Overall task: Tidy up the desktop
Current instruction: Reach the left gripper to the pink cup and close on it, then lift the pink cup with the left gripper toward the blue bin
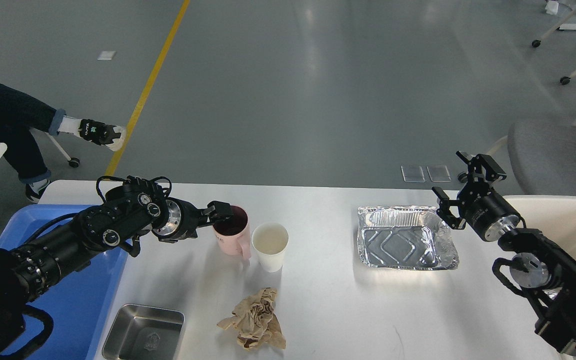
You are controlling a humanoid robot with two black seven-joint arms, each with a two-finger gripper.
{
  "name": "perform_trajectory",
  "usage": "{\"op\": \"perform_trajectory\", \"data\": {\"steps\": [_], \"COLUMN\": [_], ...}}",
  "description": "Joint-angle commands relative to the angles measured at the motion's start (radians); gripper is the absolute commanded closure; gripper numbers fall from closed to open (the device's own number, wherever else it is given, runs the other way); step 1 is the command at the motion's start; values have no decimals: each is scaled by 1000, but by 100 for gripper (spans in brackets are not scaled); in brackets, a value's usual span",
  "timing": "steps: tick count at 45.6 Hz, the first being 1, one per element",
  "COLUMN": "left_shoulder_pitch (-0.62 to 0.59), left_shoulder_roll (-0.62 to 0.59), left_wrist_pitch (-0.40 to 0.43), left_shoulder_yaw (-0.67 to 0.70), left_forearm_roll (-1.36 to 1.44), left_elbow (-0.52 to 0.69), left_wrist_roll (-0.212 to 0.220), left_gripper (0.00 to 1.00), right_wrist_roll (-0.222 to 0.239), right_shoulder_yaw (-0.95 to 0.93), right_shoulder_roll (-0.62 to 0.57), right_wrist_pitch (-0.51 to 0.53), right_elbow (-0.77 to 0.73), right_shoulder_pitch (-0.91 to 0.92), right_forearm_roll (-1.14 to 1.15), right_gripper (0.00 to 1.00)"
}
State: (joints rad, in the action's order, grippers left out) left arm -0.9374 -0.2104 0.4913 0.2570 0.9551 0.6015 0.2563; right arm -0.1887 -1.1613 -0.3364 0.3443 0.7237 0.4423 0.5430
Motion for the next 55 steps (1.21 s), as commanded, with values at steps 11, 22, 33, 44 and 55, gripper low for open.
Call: {"op": "perform_trajectory", "data": {"steps": [11, 22, 33, 44, 55], "left_shoulder_pitch": [23, 19, 6, -3, -40], "left_shoulder_roll": [31, 46, 36, -7, -170], "left_wrist_pitch": [-76, -50, -46, -5, 118], "left_shoulder_yaw": [-41, -38, -35, -21, 93], "left_forearm_roll": [-2, -10, -10, -12, -12], "left_elbow": [-20, -20, -17, -3, 52], "left_wrist_roll": [44, 93, 93, 84, 28], "left_gripper": [91, 100, 100, 100, 100], "right_wrist_roll": [0, 0, 0, 0, 0], "right_shoulder_yaw": [0, -1, -1, -1, -3], "right_shoulder_roll": [-6, -6, -10, -12, -26], "right_wrist_pitch": [-1, -1, -1, -1, -1], "right_elbow": [5, 6, 13, 13, 14], "right_shoulder_pitch": [-13, -17, -20, -22, -27], "right_forearm_roll": [0, 0, 0, 0, 0], "right_gripper": [0, 0, 0, 0, 0]}}
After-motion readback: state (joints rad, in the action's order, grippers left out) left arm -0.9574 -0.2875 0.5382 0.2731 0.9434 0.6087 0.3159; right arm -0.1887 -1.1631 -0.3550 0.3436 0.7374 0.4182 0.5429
